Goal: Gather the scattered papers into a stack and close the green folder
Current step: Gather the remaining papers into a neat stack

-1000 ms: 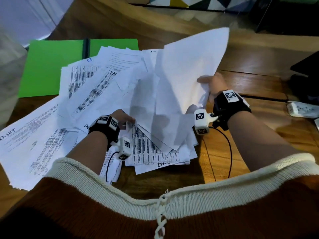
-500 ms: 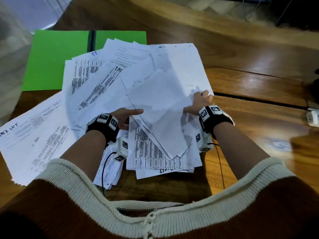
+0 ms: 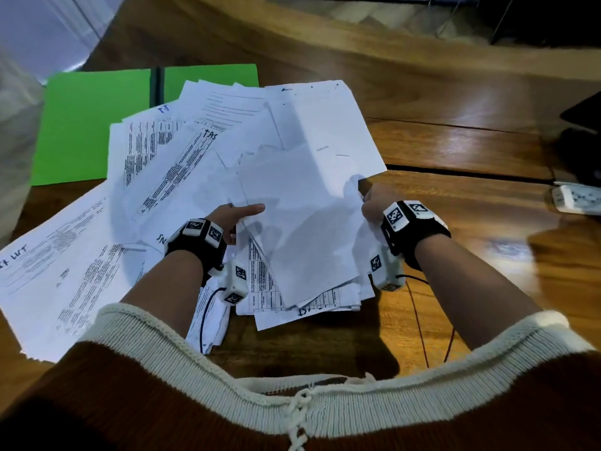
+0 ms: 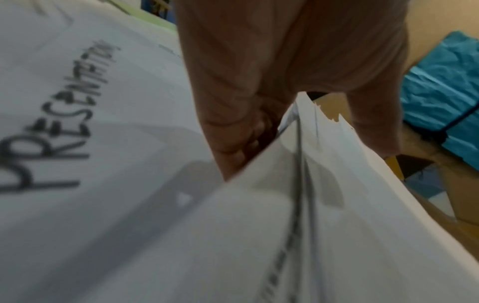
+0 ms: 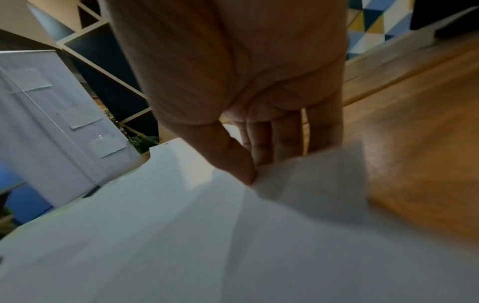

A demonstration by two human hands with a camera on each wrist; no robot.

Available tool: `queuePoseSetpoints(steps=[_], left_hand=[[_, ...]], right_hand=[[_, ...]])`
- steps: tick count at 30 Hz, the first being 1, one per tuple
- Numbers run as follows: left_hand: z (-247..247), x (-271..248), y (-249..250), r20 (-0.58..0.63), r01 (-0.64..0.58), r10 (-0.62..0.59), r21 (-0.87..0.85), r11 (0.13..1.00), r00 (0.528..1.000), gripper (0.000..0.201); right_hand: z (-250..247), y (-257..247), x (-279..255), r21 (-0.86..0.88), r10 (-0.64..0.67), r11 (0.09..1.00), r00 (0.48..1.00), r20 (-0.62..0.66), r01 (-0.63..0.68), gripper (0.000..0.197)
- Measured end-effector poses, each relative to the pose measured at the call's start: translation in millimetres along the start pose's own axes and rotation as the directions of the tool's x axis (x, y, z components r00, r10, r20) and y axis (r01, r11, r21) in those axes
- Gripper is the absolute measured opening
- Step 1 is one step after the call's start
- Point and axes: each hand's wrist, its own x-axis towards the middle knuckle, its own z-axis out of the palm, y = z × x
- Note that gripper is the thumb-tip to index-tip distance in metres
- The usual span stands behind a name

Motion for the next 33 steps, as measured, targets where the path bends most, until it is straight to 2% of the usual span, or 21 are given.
queuePoseSetpoints(steps=[2,5,7,8,11,14,17,19,25,26,29,31,33], left_hand=[[1,1,-5,-0.015,-0.007,0.006,-0.052,0.999,1.0,0.083],[-6,35,-25,-0.085,-0.011,0.004,-0.078,0.997,0.996,0.109],[-10,52,-34,-0.072,-0.032,0.027,-0.067,0.997,0.997,0.111],[-3,26,-24,-0.054,-0.046,0.043,-0.066,0.997,0.998,0.104],[13,-14,-15,-0.009,-0.101,0.101,-0.18,0.978,0.995,0.054],[26,-31,-15,-0.04,-0.247,0.244,-0.17,0.954,0.969,0.054],[28,-43,-6,-0.056,-0.292,0.288,-0.29,0.911,0.956,0.044],[17,-49,4,-0.042,-0.309,0.311,-0.295,0.904,0.95,0.029],[-59,-44,34,0.034,-0.334,0.345,-0.181,0.925,0.938,0.024],[-73,-39,37,0.02,-0.323,0.331,-0.171,0.931,0.943,0.025],[-115,-22,40,-0.082,-0.3,0.29,-0.201,0.932,0.954,0.01],[-136,-10,38,-0.063,-0.245,0.237,-0.222,0.944,0.969,0.028],[-153,3,34,-0.078,-0.159,0.15,-0.139,0.977,0.986,0.05]], right_hand=[[11,3,-10,-0.027,-0.009,1.0,0.999,0.044,0.01,0.019],[32,1,-21,-0.121,-0.034,0.992,0.993,0.111,0.047,0.019],[44,0,-24,-0.144,-0.063,0.986,0.987,0.145,0.084,0.026],[48,0,-24,-0.147,-0.077,0.984,0.985,0.151,0.1,0.027],[50,-1,-27,-0.141,-0.115,0.981,0.985,0.128,0.133,0.026],[45,2,-28,-0.122,-0.094,0.986,0.988,0.126,0.109,0.022],[36,5,-29,-0.079,-0.083,0.993,0.994,0.078,0.089,0.021],[25,7,-24,-0.007,-0.027,1.0,1.0,0.006,0.027,0.025],[-15,6,5,0.154,0.146,0.979,0.984,-0.099,-0.13,0.029],[-19,4,10,0.177,0.164,0.974,0.98,-0.11,-0.143,0.028],[-29,-4,25,0.224,0.203,0.96,0.971,-0.127,-0.171,0.024],[-34,-10,37,0.215,0.217,0.959,0.967,-0.136,-0.185,0.022],[-39,-20,50,0.2,0.239,0.958,0.956,-0.169,-0.204,0.027]])
